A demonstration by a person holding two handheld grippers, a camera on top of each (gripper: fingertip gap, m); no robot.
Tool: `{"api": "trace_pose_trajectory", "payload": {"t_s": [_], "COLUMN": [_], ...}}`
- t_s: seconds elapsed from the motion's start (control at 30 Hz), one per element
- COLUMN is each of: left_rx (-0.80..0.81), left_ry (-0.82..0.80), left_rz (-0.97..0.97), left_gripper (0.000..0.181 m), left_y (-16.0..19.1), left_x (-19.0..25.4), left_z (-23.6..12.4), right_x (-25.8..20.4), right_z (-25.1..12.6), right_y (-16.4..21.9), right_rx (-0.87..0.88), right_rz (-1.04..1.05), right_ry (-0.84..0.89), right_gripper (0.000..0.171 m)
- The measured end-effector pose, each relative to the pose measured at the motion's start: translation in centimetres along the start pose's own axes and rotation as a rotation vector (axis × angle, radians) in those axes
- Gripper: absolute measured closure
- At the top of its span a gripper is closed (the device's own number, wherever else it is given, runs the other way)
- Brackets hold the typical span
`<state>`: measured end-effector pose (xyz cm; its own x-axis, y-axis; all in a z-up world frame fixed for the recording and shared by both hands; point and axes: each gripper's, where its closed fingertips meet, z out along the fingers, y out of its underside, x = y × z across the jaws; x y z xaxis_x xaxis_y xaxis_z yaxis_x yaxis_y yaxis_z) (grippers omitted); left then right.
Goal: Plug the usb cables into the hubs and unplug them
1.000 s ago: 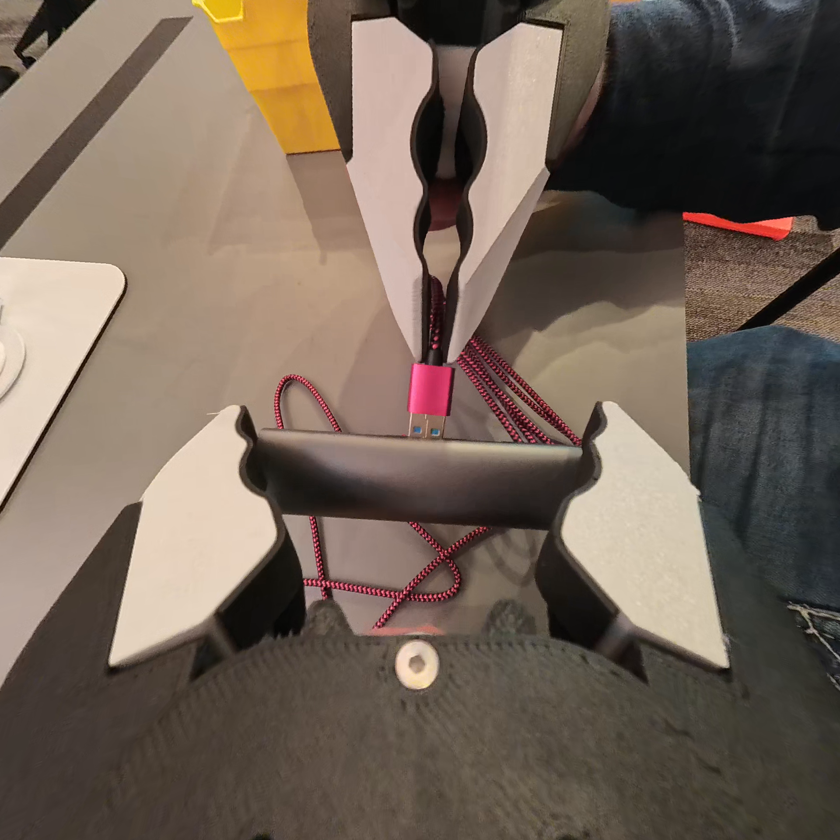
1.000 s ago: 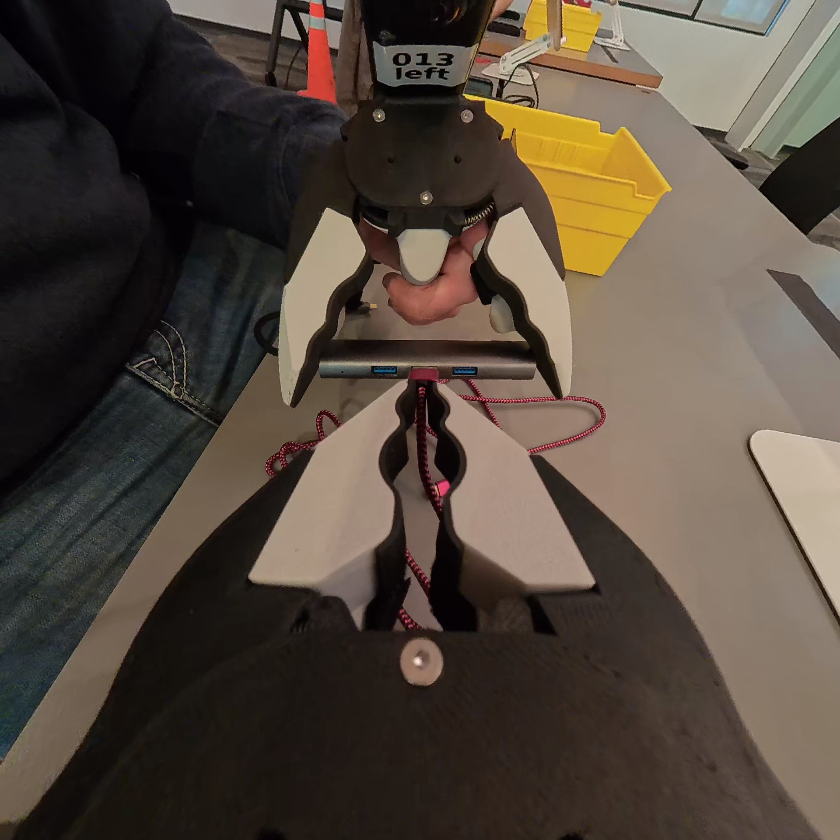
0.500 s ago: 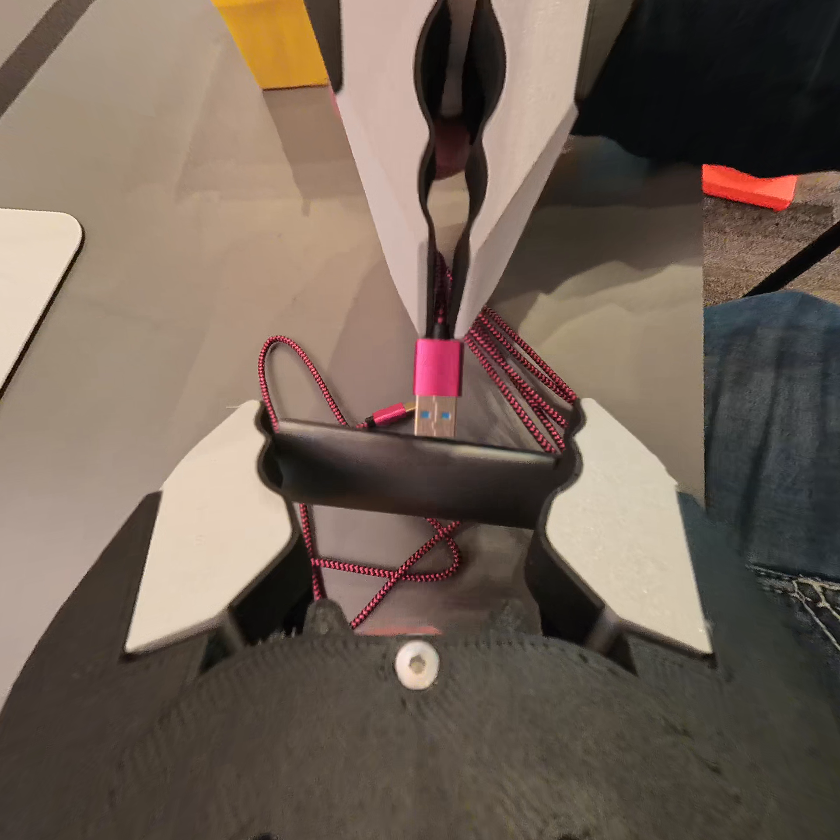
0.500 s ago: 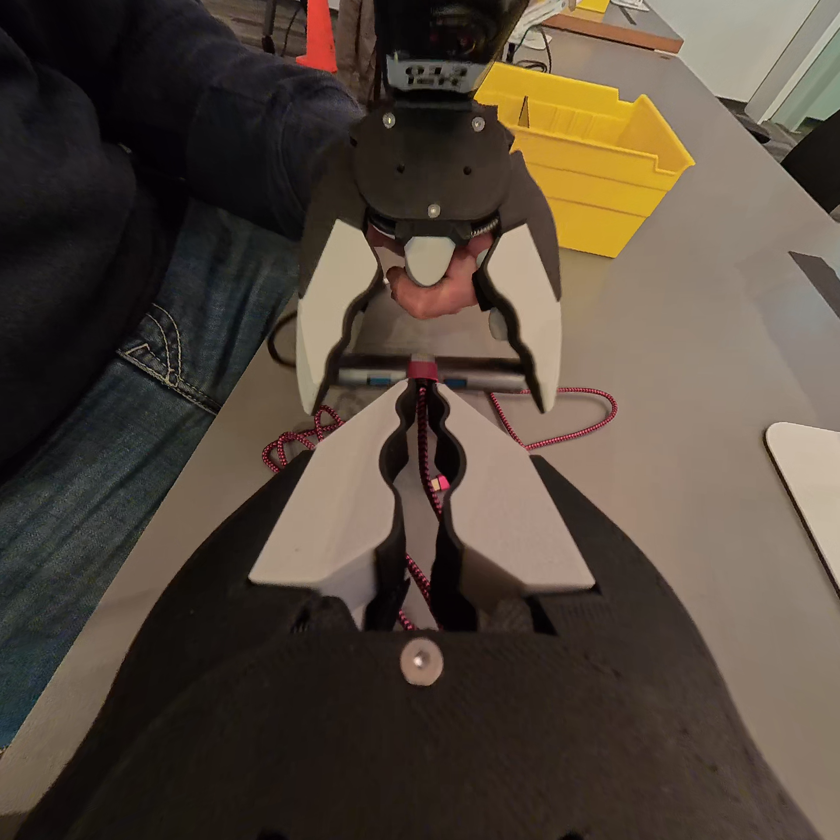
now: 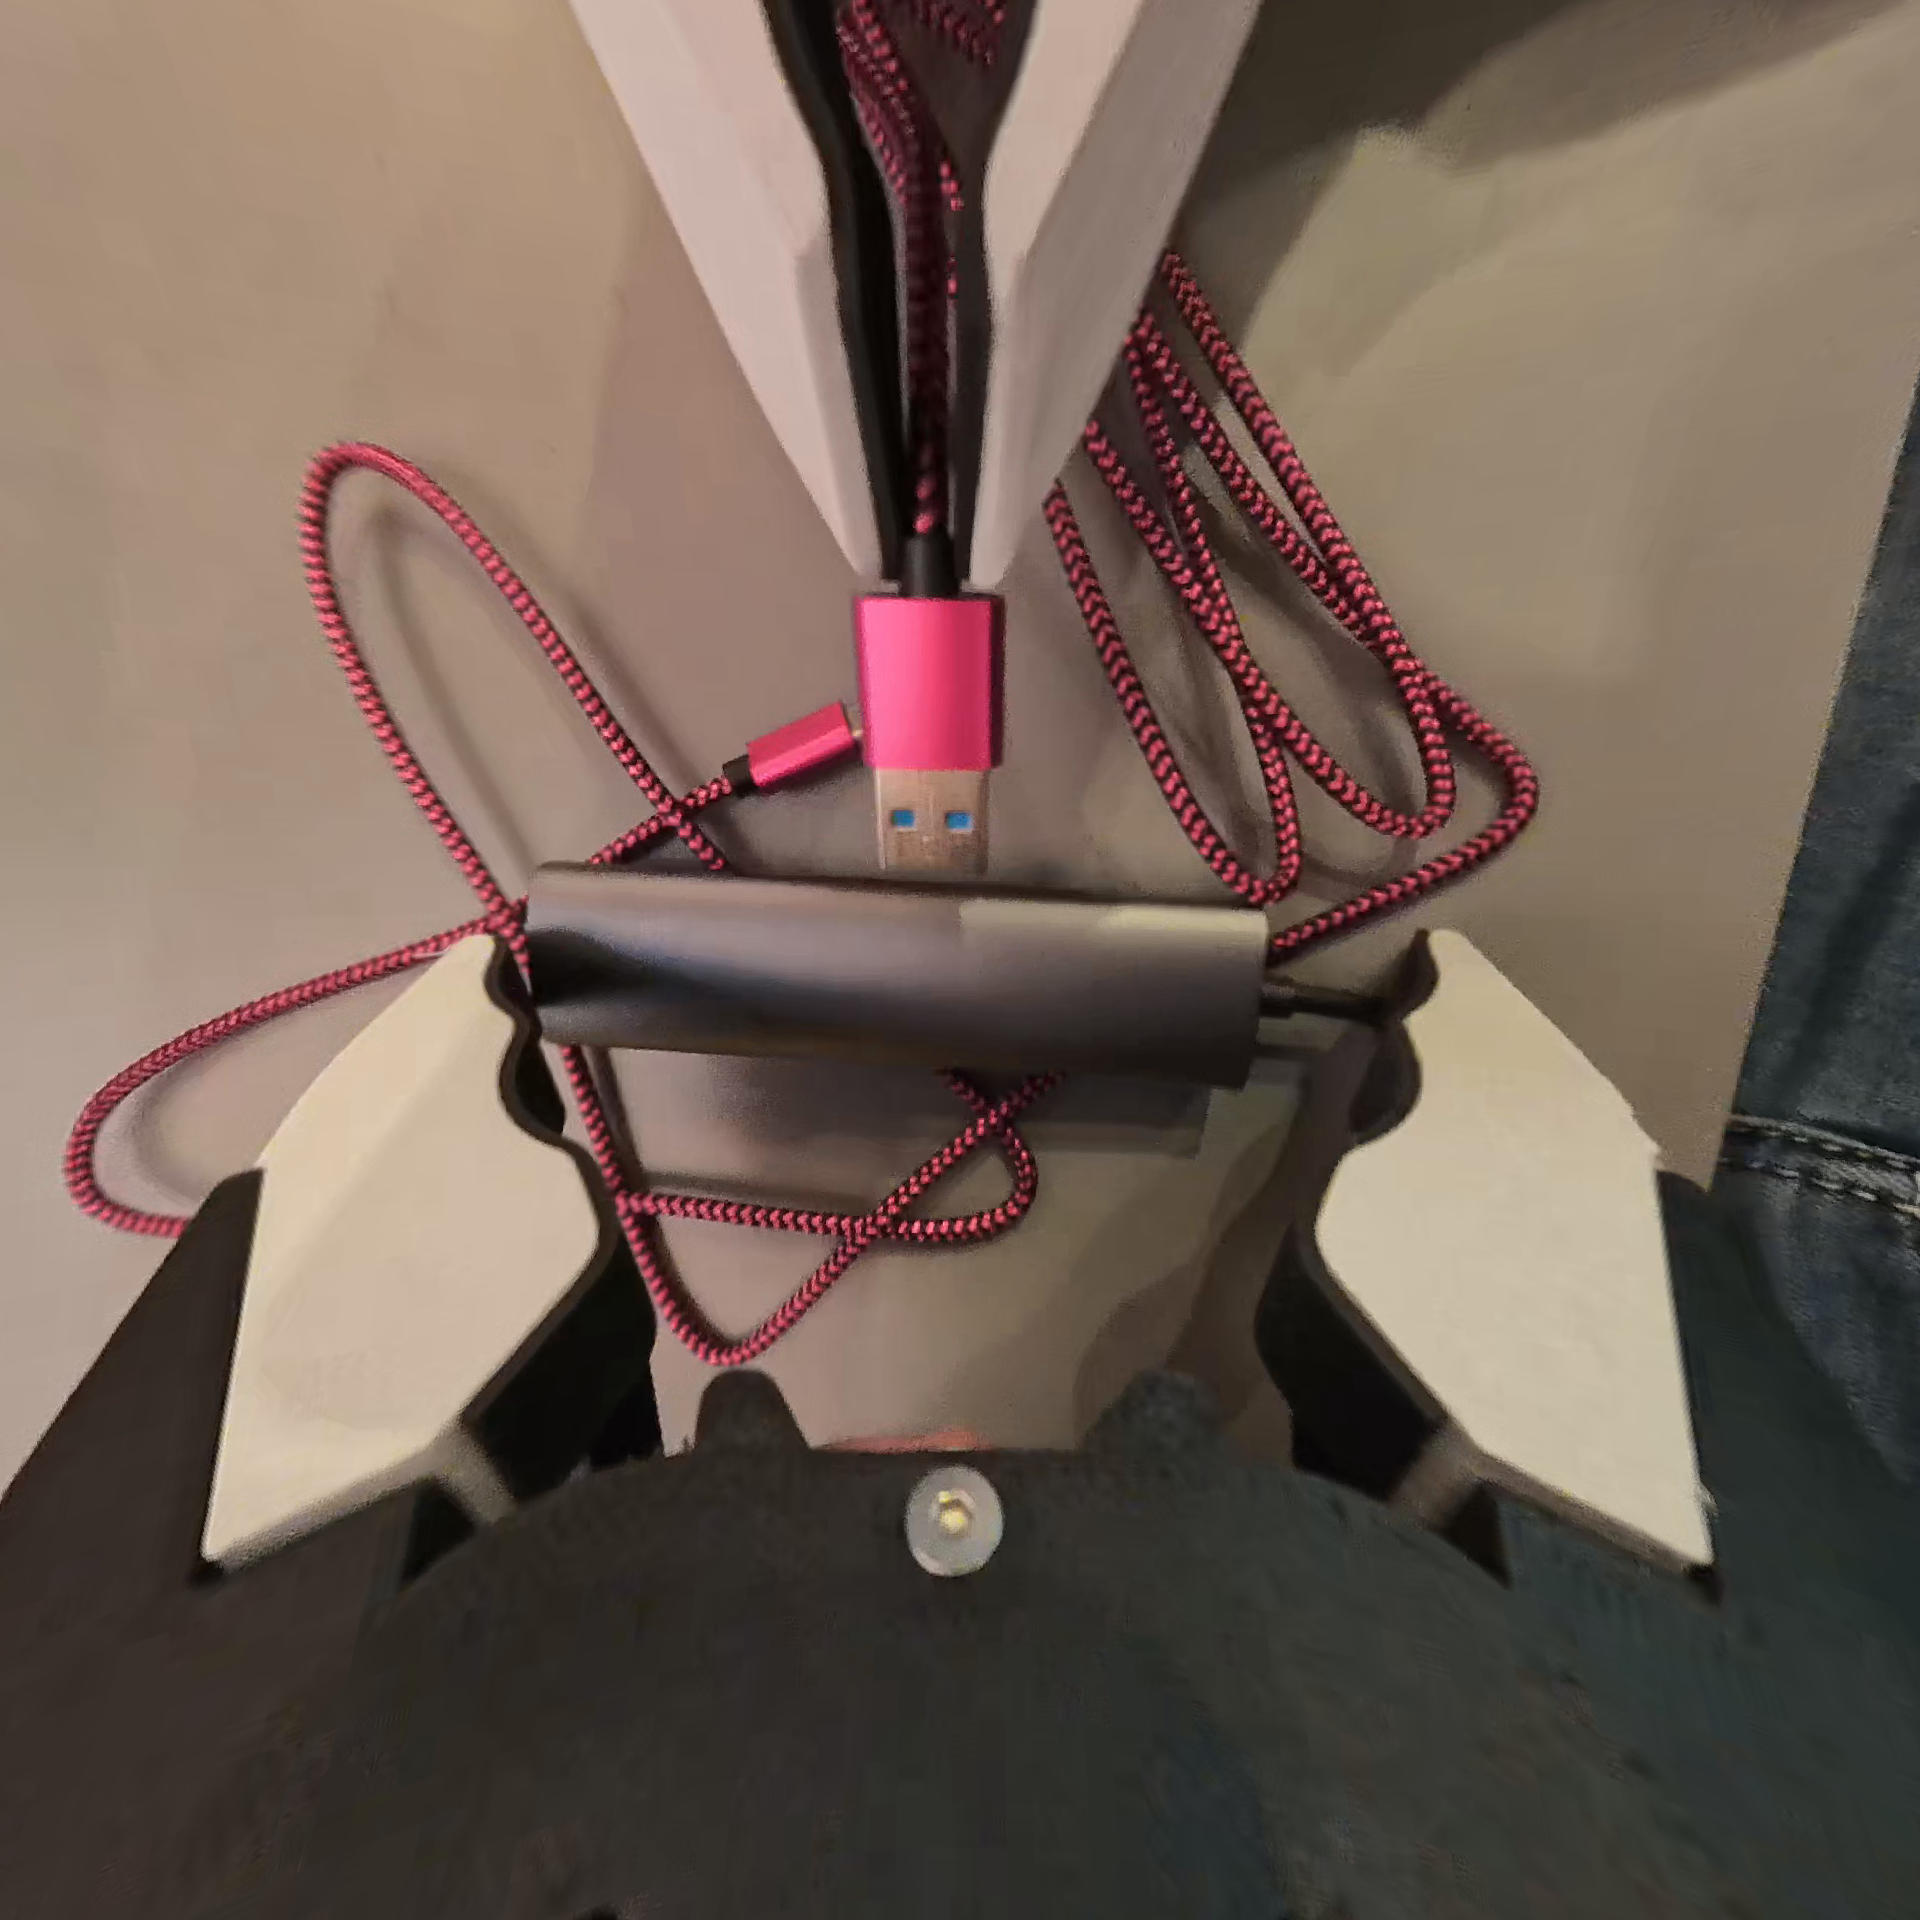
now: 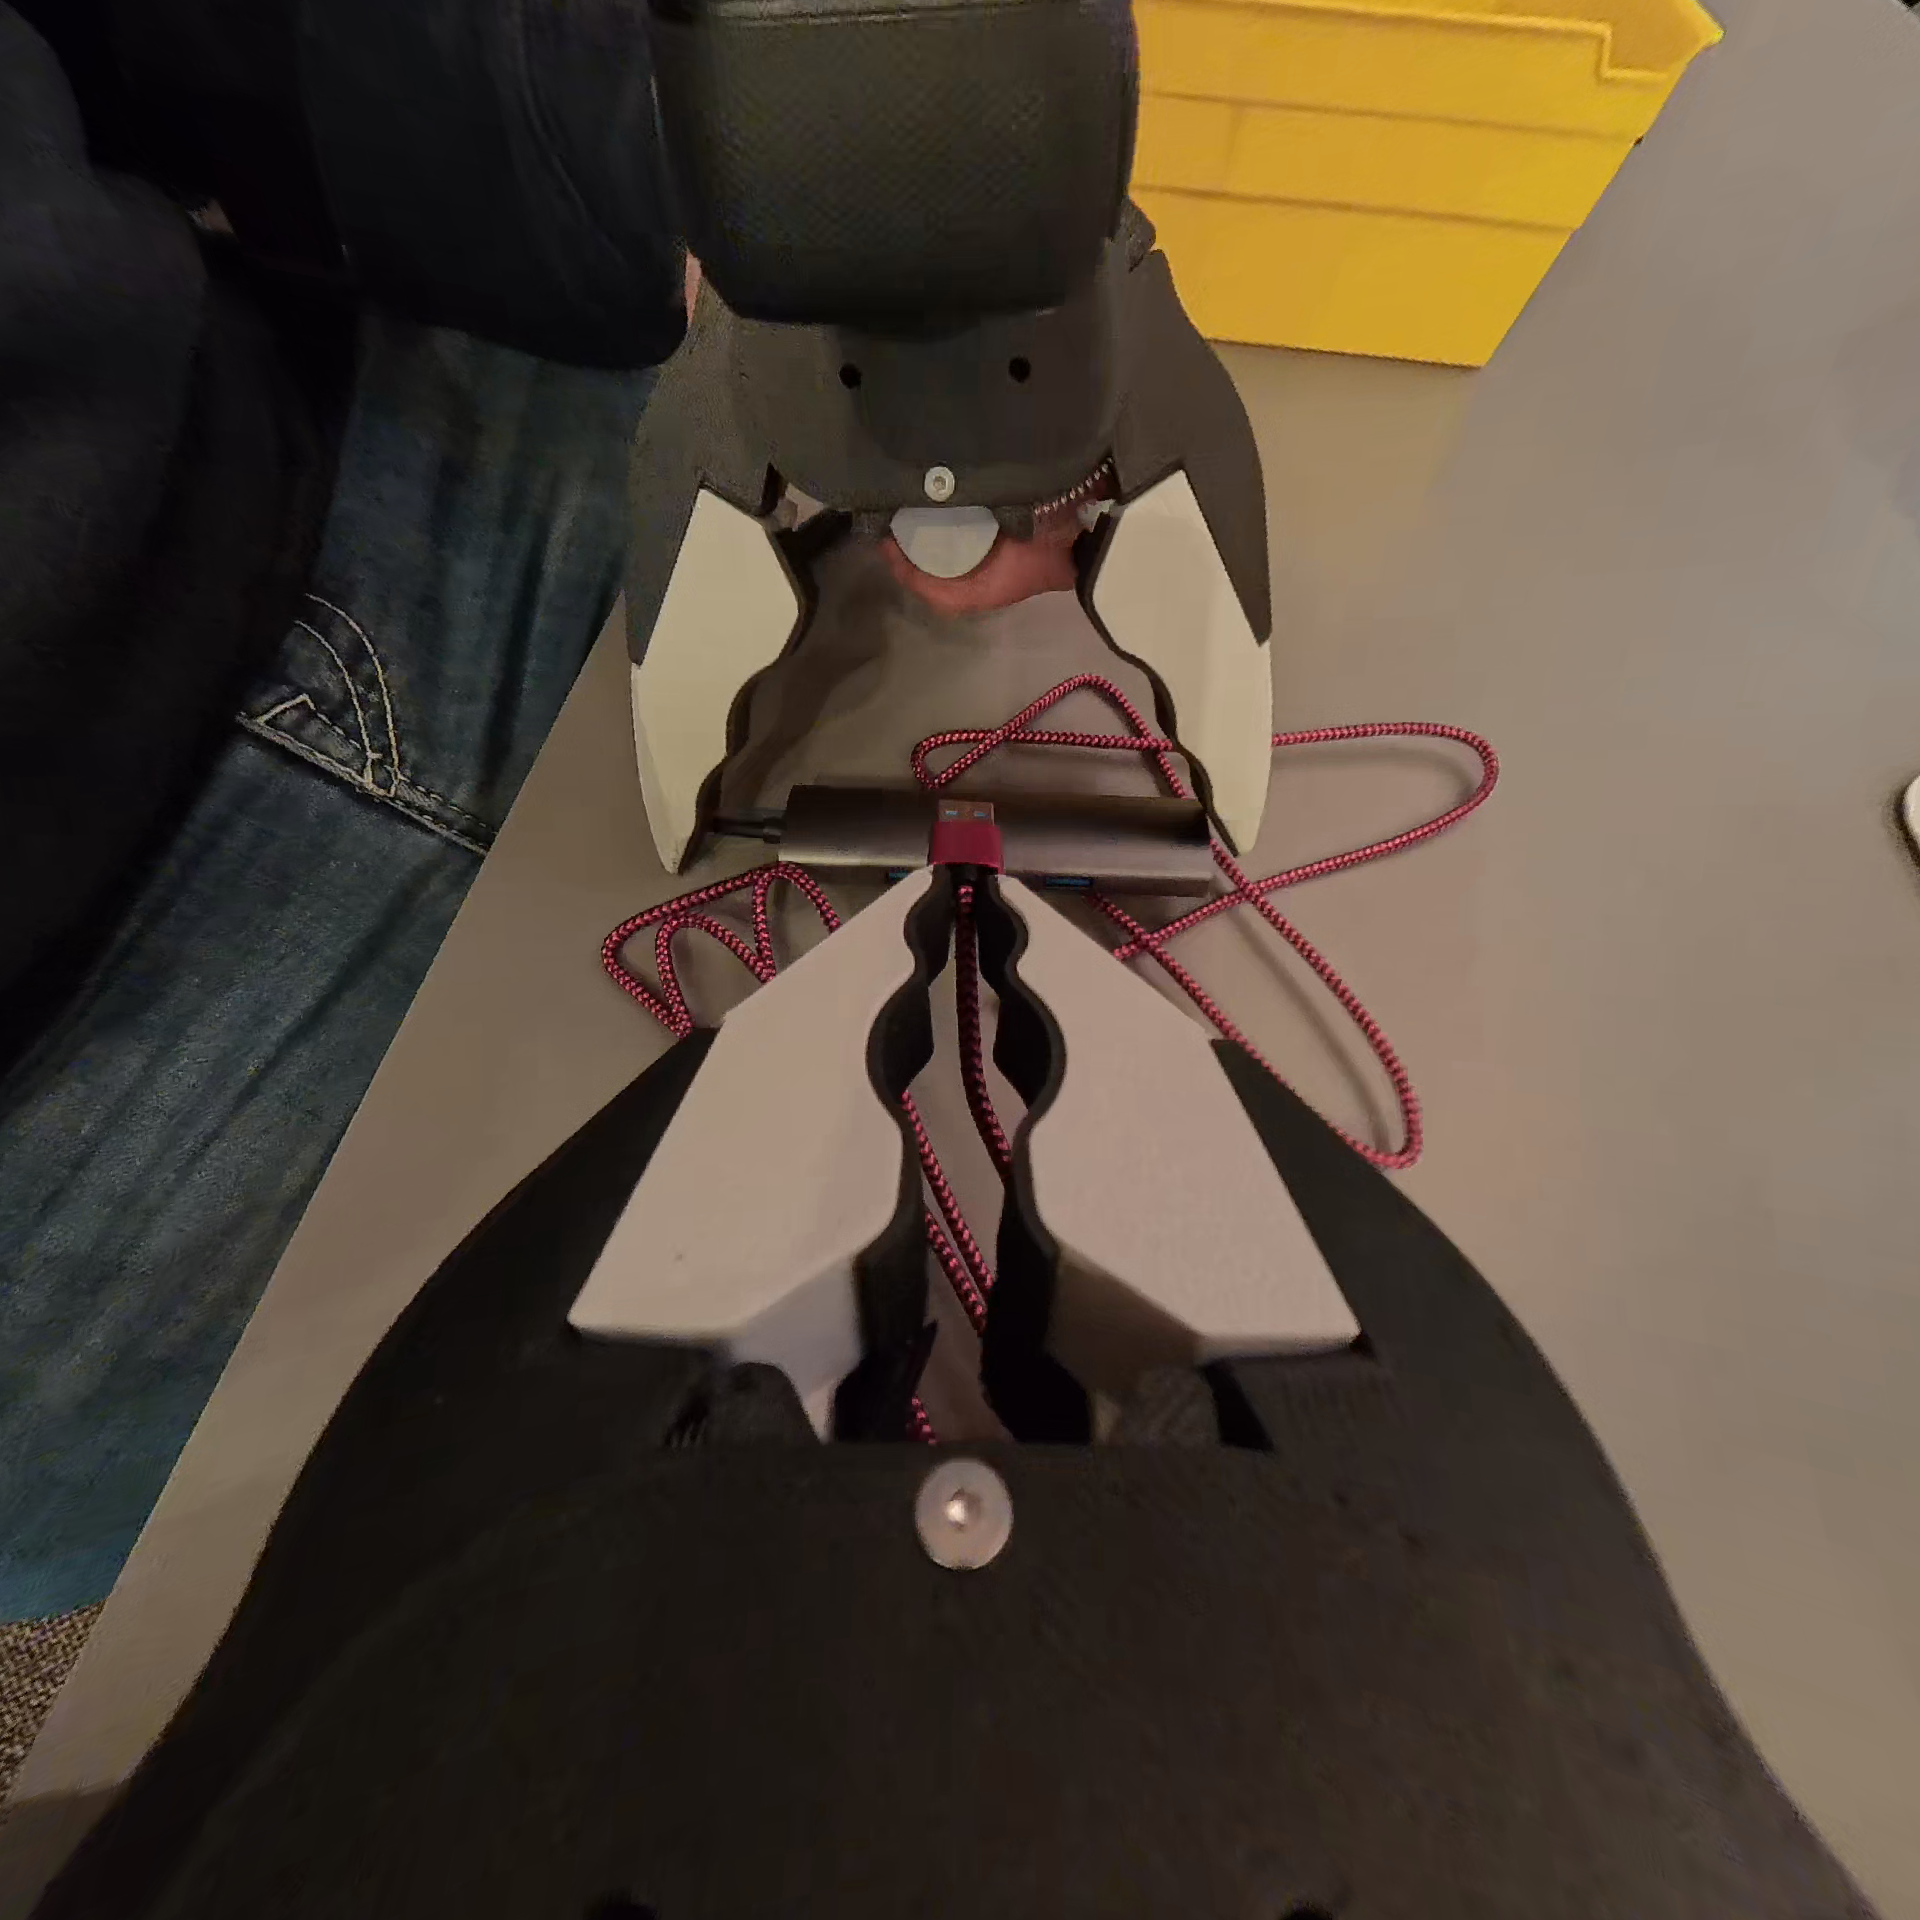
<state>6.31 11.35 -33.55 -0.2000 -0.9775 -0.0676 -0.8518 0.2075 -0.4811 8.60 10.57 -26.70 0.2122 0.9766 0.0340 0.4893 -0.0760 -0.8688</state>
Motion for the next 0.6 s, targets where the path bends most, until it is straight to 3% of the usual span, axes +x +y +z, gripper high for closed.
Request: {"api": "trace_pose_trajectory", "payload": {"t_s": [0.23, 0.33, 0.6], "left_rx": [-0.051, -0.012, 0.018], "left_ry": [0.033, 0.037, 0.036], "left_rz": [-0.016, -0.012, 0.029], "left_gripper": [0.035, 0.054, 0.055], "left_y": [0.1, 0.0, 0.2], "left_x": [-0.3, -0.8, -1.1], "left_z": [0.4, 0.0, -0.2], "right_x": [-0.2, -0.2, -0.2], "right_z": [0.0, -0.2, -0.5], "right_y": [0.8, 0.7, 0.9], "right_rx": [0.016, 0.027, 0.047], "right_rz": [0.029, 0.033, 0.043], "right_ry": [-0.005, -0.003, 0.0], "right_gripper": [0.169, 0.169, 0.169]}}
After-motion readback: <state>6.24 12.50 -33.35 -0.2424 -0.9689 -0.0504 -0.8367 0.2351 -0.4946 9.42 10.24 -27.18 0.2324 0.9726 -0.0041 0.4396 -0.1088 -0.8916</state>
